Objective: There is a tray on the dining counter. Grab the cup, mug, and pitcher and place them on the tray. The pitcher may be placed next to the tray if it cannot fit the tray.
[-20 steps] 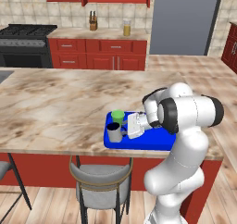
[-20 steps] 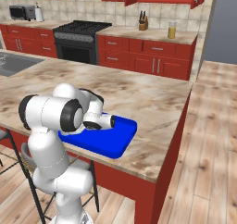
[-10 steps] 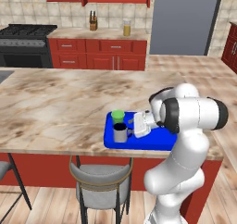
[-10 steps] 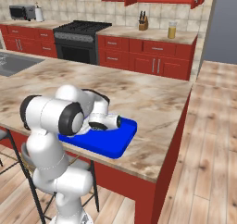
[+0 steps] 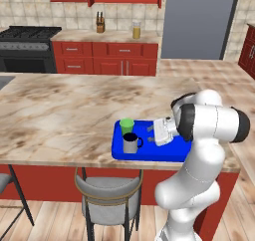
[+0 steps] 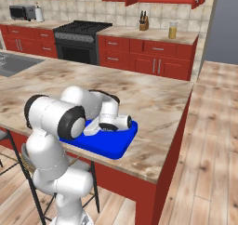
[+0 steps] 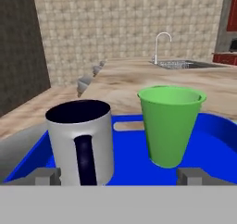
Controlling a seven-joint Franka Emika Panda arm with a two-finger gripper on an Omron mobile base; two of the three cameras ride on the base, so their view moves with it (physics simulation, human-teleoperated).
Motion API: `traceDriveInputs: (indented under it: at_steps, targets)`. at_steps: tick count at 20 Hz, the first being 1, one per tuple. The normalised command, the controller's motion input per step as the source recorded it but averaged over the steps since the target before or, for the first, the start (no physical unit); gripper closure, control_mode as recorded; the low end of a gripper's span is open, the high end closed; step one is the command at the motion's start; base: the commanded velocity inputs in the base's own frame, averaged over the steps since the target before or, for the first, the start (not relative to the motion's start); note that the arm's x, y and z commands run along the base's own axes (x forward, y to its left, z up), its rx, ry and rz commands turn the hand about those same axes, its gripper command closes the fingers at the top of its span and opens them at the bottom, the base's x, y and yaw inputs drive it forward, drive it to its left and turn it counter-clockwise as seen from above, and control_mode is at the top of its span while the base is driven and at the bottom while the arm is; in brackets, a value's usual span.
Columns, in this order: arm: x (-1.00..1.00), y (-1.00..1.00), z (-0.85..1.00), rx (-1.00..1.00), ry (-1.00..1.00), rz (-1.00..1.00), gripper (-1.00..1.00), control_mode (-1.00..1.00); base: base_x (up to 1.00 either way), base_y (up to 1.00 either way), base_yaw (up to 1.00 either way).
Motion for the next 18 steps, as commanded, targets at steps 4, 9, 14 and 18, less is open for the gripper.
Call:
traceDriveInputs:
  at_steps: [4,9,14,18]
  targets:
    - [-0.22,-0.41,0.63,-0.02,0.01,-0.01,-1.0,-1.0,0.0,0.0,0.0]
    - [-0.26,-0.31,0.82,-0.06,0.03,-0.13,-1.0,-1.0,0.0,0.0,0.0]
    - [-0.26,-0.14,0.79,-0.07,0.1,-0.24,-1.0,-1.0,0.0,0.0,0.0]
    - [-0.26,0.0,0.77,-0.08,0.21,-0.36,-1.0,-1.0,0.0,0.0,0.0]
